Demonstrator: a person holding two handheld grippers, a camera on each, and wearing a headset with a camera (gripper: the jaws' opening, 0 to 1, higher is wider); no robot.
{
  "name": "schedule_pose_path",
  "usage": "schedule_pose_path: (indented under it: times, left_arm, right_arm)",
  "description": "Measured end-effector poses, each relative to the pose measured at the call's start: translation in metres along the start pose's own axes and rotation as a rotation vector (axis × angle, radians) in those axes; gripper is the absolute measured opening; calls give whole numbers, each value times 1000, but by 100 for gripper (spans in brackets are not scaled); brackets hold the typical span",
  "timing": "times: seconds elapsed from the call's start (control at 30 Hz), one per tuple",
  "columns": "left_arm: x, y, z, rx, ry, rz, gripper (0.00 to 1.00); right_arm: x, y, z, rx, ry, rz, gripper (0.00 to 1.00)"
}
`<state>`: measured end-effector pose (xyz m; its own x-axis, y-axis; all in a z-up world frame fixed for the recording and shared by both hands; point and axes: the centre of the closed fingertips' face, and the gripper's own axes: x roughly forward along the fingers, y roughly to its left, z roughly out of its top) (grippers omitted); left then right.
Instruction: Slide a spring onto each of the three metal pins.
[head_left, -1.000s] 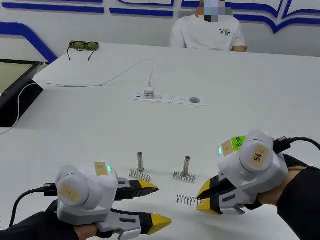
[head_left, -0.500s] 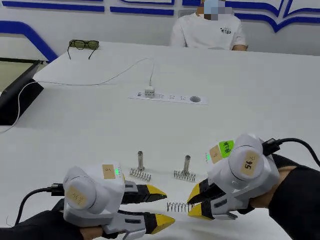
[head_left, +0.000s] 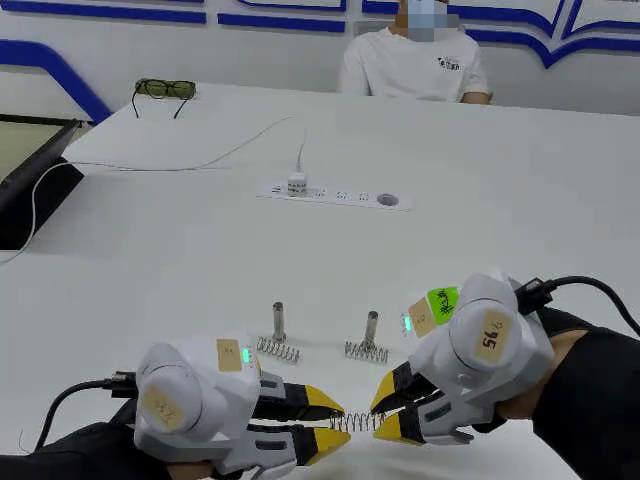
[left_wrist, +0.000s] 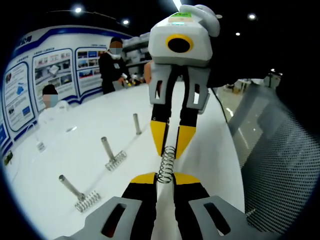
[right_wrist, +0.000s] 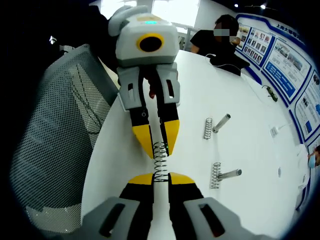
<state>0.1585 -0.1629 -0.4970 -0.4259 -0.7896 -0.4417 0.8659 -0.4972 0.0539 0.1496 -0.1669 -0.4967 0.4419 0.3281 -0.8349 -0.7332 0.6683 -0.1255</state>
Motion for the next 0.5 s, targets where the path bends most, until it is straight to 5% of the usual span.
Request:
schedule_pose_path:
  times: [0.5]
  left_arm:
    - [0, -1, 0, 14, 13, -2, 11]
  right_arm:
    - [-20, 0, 48, -21, -130, -7, 11]
